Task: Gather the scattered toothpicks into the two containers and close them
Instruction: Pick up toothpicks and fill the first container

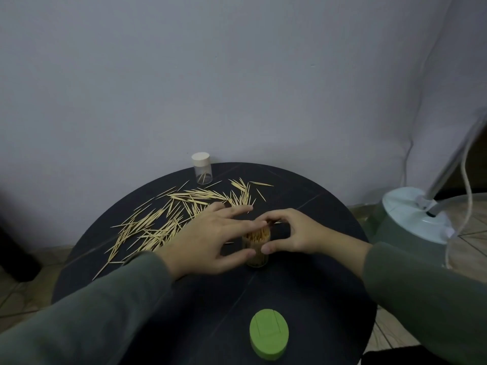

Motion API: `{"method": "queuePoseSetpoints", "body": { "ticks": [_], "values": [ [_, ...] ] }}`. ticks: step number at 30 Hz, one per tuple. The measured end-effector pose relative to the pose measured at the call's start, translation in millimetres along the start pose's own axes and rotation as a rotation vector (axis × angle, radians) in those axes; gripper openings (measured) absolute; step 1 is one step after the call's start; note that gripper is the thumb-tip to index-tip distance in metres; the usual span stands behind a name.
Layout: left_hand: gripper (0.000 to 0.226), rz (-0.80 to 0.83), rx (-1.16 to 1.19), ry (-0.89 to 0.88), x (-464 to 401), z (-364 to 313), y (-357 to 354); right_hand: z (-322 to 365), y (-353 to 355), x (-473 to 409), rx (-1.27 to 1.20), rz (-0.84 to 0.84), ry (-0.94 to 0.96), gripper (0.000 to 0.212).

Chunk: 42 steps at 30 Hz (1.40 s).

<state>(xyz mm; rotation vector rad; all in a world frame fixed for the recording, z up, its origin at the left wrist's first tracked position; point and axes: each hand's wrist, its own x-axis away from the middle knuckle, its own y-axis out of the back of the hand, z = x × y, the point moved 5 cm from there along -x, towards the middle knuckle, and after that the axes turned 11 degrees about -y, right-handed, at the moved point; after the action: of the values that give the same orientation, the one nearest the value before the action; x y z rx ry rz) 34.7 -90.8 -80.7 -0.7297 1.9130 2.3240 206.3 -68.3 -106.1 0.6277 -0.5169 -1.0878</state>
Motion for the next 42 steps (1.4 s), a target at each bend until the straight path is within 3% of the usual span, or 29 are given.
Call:
{"method": "queuePoseSetpoints", "body": {
  "ticks": [4, 7, 13, 16, 24, 27, 29, 32, 34, 36, 42],
  "values": [
    [0.048, -0.031, -0.129, -0.072, 0, 0, 2, 0, 0, 1, -0.011, 0.001, -0.005, 0.057],
    [0.047, 0.033, -0.192, -0.100, 5, 1, -6, -1, 0, 1, -0.007, 0.007, -0.016, 0.049],
    [0.059, -0.026, -0.116, 0.058, 5, 4, -1, 2, 1, 1, 0.018, 0.016, -0.016, 0.044],
    [0.057, 0.056, -0.119, 0.033, 5, 3, -6, 1, 0, 0, 0.009, 0.017, 0.003, 0.044],
    [0.051, 0.012, -0.026, 0.006, 5, 5, -5, -1, -2, -4, 0.069, 0.076, 0.009, 0.054],
    [0.050, -0.103, 0.108, 0.188, 6, 14, -2, -3, 2, -5, 0.271, 0.102, -0.003, 0.059],
    [0.048, -0.160, 0.094, 0.346, 8, 25, -1, -5, 7, -10, 0.398, 0.013, -0.020, 0.056],
    [0.050, 0.057, 0.044, 0.488, 13, 44, -12, -11, 12, -19, 0.605, -0.173, -0.089, 0.044],
    [0.061, 0.292, 0.074, 0.540, 21, 54, -24, -14, 13, -24, 0.646, -0.230, -0.155, 0.039],
    [0.066, 0.409, 0.113, 0.592, 28, 61, -33, -17, 12, -30, 0.636, -0.248, -0.195, 0.031],
    [0.041, 0.265, 0.060, 0.707, 28, 72, -41, -20, 4, -49, 0.553, -0.282, -0.217, 0.014]
  ]
}}
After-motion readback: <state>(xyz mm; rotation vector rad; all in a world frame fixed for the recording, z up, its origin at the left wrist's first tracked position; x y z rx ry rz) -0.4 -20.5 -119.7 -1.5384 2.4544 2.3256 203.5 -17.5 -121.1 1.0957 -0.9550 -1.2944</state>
